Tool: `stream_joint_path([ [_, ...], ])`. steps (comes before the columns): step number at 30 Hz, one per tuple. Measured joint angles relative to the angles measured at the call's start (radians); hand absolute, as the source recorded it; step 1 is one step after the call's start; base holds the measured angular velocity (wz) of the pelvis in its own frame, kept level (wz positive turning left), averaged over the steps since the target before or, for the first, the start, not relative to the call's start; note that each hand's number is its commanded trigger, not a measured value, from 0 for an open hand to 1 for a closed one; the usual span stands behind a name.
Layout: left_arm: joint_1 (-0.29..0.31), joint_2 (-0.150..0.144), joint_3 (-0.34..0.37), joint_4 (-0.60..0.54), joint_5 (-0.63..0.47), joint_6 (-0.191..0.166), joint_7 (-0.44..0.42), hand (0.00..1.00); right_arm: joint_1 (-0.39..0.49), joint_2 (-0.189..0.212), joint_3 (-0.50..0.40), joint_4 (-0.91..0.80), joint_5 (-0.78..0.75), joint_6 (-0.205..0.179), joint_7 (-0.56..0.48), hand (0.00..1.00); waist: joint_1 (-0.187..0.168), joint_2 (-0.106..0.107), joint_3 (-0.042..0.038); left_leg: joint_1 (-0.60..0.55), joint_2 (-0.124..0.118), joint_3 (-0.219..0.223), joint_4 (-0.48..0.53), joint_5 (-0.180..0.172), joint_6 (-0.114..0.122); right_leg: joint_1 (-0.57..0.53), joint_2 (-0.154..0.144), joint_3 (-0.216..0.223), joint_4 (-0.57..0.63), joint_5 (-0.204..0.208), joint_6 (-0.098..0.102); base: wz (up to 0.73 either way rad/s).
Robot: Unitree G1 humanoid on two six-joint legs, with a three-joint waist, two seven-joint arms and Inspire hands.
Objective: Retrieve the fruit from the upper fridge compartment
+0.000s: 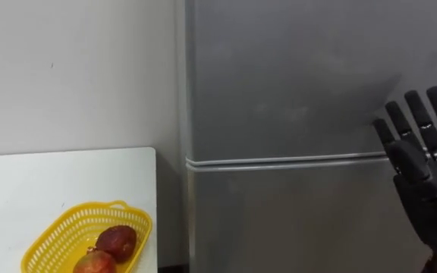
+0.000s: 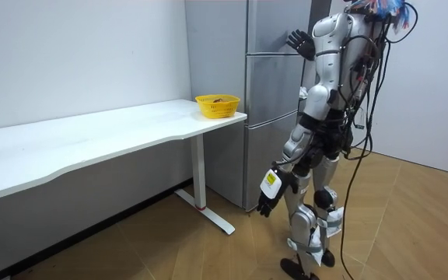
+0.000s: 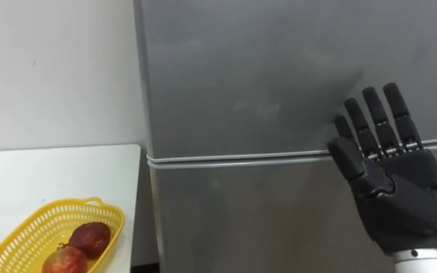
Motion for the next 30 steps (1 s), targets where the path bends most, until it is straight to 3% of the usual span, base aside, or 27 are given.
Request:
stream_joint_path([
  [6, -0.004, 0.000, 0.001, 0.024, -0.001, -0.008, 0.002, 0.00, -0.001, -0.008, -0.012, 0.005, -0.074, 0.000, 0.001, 0.00, -0.001, -0.003, 0.0012, 0.000, 0.000, -0.003, 0.000, 0.000, 0.000, 0.004, -0.001, -0.001, -0.001, 0.000, 0.000, 0.01],
  [8, -0.006, 0.001, 0.001, 0.032, 0.000, -0.008, 0.002, 0.00, -0.001, -0.017, -0.031, 0.009, -0.203, 0.001, -0.001, 0.00, -0.013, -0.011, 0.0053, -0.004, -0.006, -0.014, 0.001, 0.000, 0.000, -0.002, -0.005, -0.013, -0.007, -0.001, 0.002, 0.13],
  [12, -0.001, 0.002, 0.007, 0.031, 0.001, -0.008, 0.002, 0.00, -0.001, -0.027, -0.069, 0.002, -0.420, 0.001, -0.051, 0.00, -0.015, -0.016, 0.0032, -0.001, -0.006, -0.019, 0.001, 0.000, 0.000, 0.002, -0.004, -0.011, -0.015, 0.001, 0.004, 0.03],
  [16, -0.003, 0.012, 0.006, 0.022, 0.002, -0.010, 0.000, 0.00, -0.001, -0.073, -0.084, -0.008, -0.747, 0.000, -0.159, 0.00, -0.024, -0.022, -0.0001, -0.005, -0.010, -0.027, 0.000, 0.000, 0.000, 0.002, -0.005, -0.011, -0.014, 0.004, 0.007, 0.04],
  [20, -0.004, 0.016, 0.005, 0.025, -0.001, -0.021, 0.000, 0.00, 0.000, -0.073, -0.084, -0.016, -1.073, -0.001, -0.272, 0.00, -0.030, -0.023, 0.0011, -0.002, -0.010, -0.026, -0.002, 0.000, 0.001, 0.004, -0.005, -0.009, -0.014, 0.004, 0.007, 0.00],
  [30, 0.003, 0.014, 0.006, 0.023, -0.001, -0.020, -0.001, 0.00, 0.003, -0.074, -0.138, -0.038, -1.481, -0.002, -0.580, 0.00, -0.043, -0.022, 0.0045, -0.003, -0.009, -0.004, -0.006, 0.000, 0.001, -0.004, -0.002, 0.006, -0.014, 0.003, 0.008, -0.04],
])
